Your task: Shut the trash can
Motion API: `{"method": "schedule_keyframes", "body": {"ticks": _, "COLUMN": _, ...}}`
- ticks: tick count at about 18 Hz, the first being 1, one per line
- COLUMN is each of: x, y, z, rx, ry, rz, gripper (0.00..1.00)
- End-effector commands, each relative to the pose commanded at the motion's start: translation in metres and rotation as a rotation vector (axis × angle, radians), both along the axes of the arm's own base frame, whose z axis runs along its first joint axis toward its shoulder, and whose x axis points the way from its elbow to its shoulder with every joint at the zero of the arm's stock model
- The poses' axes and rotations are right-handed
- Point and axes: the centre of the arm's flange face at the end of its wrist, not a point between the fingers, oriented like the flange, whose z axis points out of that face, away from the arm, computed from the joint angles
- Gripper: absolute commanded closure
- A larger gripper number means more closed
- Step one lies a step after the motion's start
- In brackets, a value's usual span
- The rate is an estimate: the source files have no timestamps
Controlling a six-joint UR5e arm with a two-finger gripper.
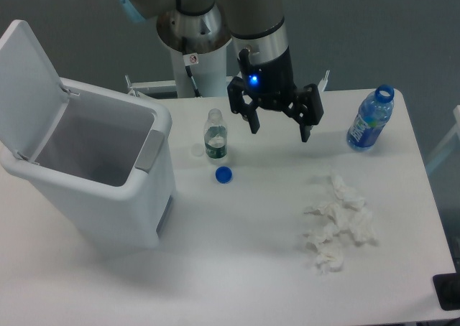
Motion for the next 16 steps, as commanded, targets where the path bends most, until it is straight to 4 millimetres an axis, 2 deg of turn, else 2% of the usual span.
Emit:
{"method": "schedule_keyframes", "body": {"ticks": 10, "x": -0.001, "y": 0.002, "z": -0.005, "rx": -0.002, "ry": -0.010, "rz": 0.010, "gripper": 0.00}}
{"method": "schedule_keyframes", "body": {"ticks": 13, "x": 0.002, "y": -0.002, "z": 0.007, "rx": 0.020, "ry": 0.003, "rz": 0.042, "gripper": 0.00}}
{"method": "schedule_keyframes", "body": {"ticks": 16, "x": 0.001, "y": -0.003, "z": 0.030, "rx": 0.027, "ry": 0.044, "rz": 0.056, "gripper": 0.00}}
